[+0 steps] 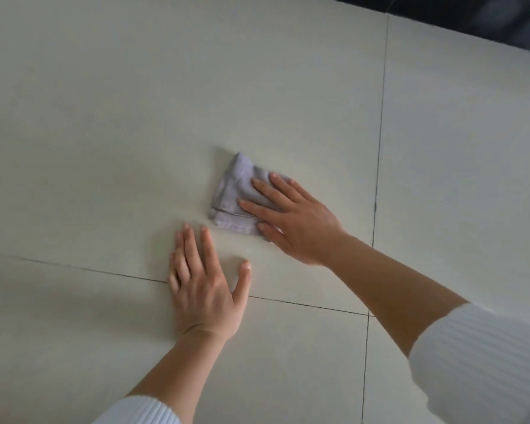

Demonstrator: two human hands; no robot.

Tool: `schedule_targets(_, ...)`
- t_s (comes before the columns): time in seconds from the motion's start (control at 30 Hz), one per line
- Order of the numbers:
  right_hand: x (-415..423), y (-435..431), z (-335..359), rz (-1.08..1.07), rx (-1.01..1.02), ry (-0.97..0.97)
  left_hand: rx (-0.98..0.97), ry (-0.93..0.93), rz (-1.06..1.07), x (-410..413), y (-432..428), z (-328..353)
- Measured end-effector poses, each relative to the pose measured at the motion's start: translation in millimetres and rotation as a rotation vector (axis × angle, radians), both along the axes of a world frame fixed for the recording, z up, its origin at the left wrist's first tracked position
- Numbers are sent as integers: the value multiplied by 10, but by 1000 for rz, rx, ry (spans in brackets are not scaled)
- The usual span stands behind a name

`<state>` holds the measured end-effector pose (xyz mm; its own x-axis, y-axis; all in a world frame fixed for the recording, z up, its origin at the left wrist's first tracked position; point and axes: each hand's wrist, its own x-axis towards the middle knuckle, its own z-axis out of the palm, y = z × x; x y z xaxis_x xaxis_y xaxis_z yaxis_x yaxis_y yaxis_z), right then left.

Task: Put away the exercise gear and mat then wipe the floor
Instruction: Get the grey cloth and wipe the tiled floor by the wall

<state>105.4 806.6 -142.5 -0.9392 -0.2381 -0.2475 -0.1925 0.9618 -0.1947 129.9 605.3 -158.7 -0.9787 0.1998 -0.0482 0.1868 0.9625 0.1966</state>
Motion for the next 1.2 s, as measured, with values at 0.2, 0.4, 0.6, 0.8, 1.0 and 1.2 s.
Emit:
schedule_targets(0.2, 1085, 641, 185, -807, 122, -134, -11, -59, -36, -10, 10, 1)
schedule_targets(0.4, 1325, -318, 374, -816, 6, -259, -19, -117, -65, -14, -1, 41)
schedule_targets(0.6, 1868, -658, 334, -273, 99, -218, 27, -110, -72, -17, 11, 60)
schedule_targets(0.8, 2119, 24, 281, -516, 150, -197, 34, -77, -75, -12, -1, -1)
schedule_targets(1.0, 1369, -44, 192, -964, -151, -170, 59, -170, -143, 0, -87, 19)
schedule_targets(1.2, 1136, -909, 95, -631, -239, -39, 370, -299, -270, -200, -591, 63)
